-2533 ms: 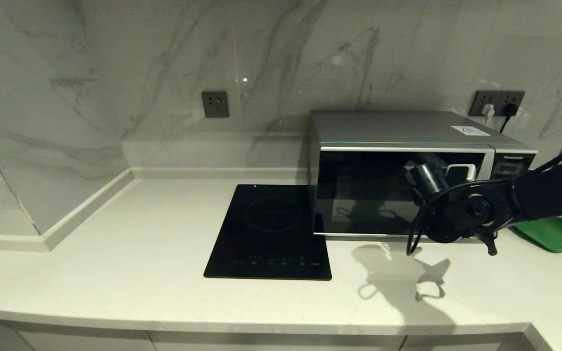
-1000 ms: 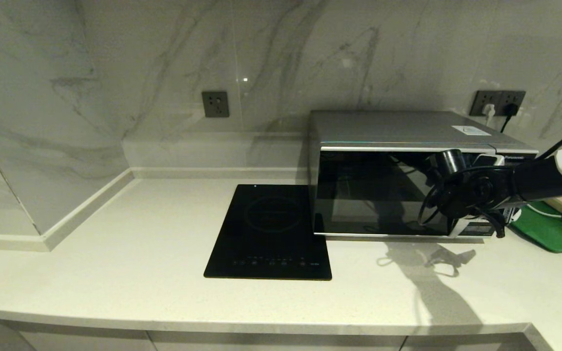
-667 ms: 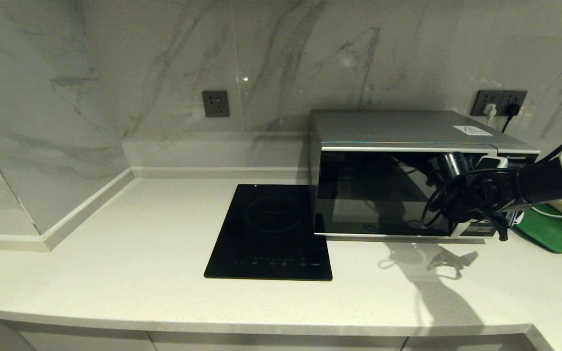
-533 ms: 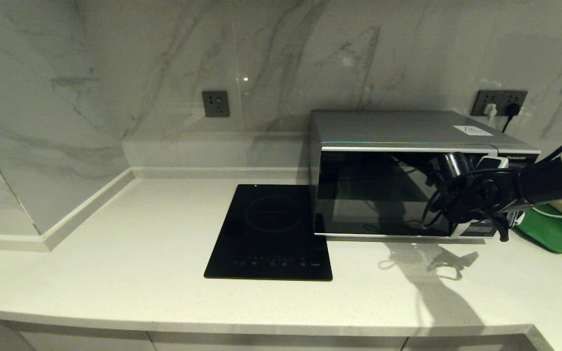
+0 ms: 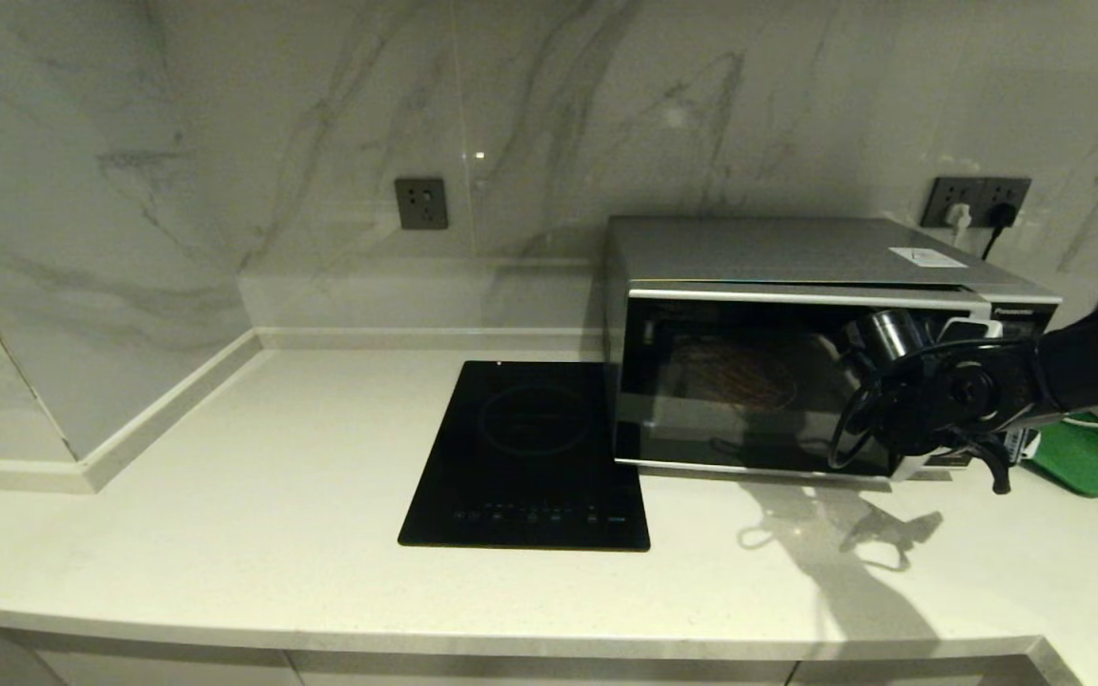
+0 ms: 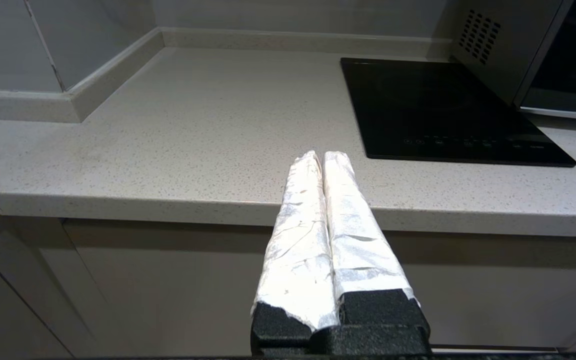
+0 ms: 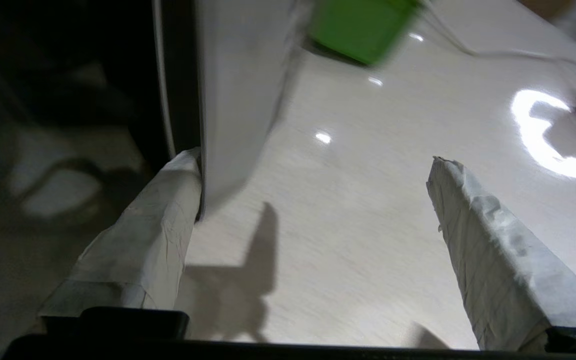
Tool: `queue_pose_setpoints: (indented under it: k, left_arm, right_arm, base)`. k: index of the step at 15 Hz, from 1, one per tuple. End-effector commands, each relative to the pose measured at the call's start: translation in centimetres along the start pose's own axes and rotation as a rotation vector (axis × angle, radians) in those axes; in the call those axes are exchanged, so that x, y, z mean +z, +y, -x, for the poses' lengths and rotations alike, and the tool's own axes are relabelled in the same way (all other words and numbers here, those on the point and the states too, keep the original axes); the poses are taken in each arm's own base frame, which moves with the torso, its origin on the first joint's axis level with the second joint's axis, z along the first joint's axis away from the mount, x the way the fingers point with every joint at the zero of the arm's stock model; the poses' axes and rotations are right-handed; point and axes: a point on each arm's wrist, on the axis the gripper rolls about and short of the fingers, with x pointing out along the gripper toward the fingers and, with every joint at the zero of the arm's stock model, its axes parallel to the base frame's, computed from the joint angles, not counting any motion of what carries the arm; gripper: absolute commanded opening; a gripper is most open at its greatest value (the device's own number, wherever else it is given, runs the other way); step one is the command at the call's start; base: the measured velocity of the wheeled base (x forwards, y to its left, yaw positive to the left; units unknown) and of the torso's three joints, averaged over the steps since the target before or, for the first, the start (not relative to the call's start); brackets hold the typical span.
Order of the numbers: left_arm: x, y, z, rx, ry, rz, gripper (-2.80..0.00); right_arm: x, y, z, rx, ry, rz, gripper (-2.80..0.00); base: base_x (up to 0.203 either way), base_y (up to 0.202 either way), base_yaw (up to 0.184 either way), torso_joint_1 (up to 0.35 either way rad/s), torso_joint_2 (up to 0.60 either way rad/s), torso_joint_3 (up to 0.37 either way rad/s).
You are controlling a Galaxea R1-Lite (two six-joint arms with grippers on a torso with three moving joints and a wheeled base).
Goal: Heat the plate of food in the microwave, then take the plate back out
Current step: Open the microwave oven
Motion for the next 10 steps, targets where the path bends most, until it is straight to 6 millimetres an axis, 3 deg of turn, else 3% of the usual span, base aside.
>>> queue_pose_setpoints:
  k: [1, 6, 10]
  left_arm:
    - [0.0, 0.0, 0.0, 0.000, 0.000, 0.001, -2.80]
    - [0.0, 0.0, 0.0, 0.000, 0.000, 0.000, -2.80]
    - [0.0, 0.0, 0.0, 0.001, 0.000, 0.000, -2.80]
  right_arm:
    - [0.4, 0.0, 0.2, 0.010, -0.009, -0.025, 0.00]
    - [-0.5, 0.0, 1.0, 0.026, -0.003, 0.003, 0.00]
    - [-0.7, -2.8, 6.3, 0.201, 0.018, 0.019, 0.00]
  base:
    - [0.000, 0.000, 0.000, 0.000, 0.00, 0.000]
    - [0.000, 0.000, 0.000, 0.000, 0.00, 0.000]
    - [0.000, 0.000, 0.000, 0.000, 0.00, 0.000]
